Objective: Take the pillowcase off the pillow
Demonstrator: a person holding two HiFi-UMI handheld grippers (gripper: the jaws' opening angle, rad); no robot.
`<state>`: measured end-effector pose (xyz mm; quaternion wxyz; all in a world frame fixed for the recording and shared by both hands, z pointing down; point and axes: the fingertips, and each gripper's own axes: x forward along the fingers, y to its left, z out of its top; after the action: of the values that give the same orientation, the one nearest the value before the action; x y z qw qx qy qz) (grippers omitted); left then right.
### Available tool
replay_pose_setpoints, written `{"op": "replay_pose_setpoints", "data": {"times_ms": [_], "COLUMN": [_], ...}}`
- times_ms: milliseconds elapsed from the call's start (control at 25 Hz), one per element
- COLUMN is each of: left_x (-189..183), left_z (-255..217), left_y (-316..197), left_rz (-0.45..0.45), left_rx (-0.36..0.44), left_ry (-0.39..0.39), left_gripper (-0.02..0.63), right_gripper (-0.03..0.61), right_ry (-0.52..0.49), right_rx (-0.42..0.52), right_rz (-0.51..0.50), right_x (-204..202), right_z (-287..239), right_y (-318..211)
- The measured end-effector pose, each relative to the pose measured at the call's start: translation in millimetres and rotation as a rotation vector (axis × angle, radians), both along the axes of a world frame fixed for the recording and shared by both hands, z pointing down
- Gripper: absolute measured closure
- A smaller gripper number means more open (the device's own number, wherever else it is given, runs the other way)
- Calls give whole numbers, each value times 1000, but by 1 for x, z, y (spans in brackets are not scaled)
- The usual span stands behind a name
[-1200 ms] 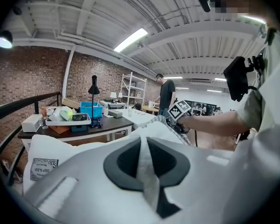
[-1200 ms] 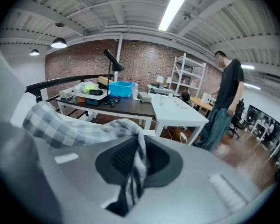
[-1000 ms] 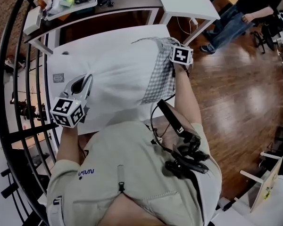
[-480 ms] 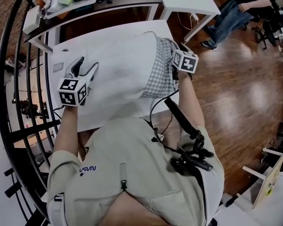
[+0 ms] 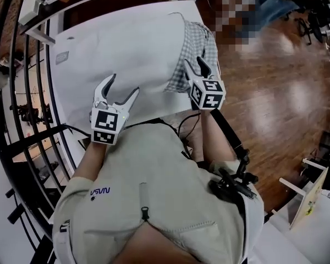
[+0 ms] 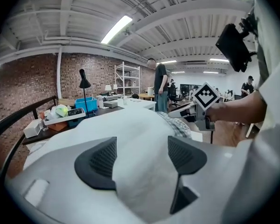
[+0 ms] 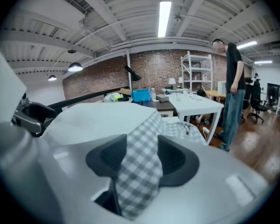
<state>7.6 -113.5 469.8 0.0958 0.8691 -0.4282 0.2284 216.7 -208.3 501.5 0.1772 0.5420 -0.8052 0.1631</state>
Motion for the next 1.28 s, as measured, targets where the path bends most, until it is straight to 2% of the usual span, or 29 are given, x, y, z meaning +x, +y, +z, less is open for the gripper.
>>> {"op": "replay_pose_setpoints", "data": {"times_ms": [200,320,360,400,480,520,640,680,840,1000,1120,1280], "left_x": [17,10,5,1,-1,-1,-9,-14,-28,-44,-45,-31], "left_z": [50,85,91,93,88,79,34,18,-24,-35,-24,15], "left_y": [26,21,16,11,3,-1,-20,-27,-45,-43,-27,-2], "left_rz": [62,55,40,27,19,17,-15,-33,-78,-133,-112,-47], "left_rx": [-50,-57,-46,-37,-25,-11,80,110,167,162,112,-4], "left_ry": [-119,-217,-238,-245,-216,-194,-142,-124,-61,3,17,-12], "left_gripper": [262,270,328,421,550,590,597,597,597,598,597,594], "right_gripper": [341,314,314,314,332,373,536,565,569,571,571,569], "right_ry": [54,93,115,138,170,184,241,254,291,343,360,367], "right_rx": [-83,-156,-174,-185,-189,-177,-96,-73,-66,-186,-297,-403], "right_rz": [-44,-63,-70,-74,-75,-71,-24,2,141,267,250,238], "right_x": [-14,-21,-23,-24,-26,-26,-12,-4,42,99,115,118], "right_z": [29,59,72,83,93,89,60,51,42,84,130,167], "right_y": [55,78,82,84,83,81,71,67,50,42,43,52]}}
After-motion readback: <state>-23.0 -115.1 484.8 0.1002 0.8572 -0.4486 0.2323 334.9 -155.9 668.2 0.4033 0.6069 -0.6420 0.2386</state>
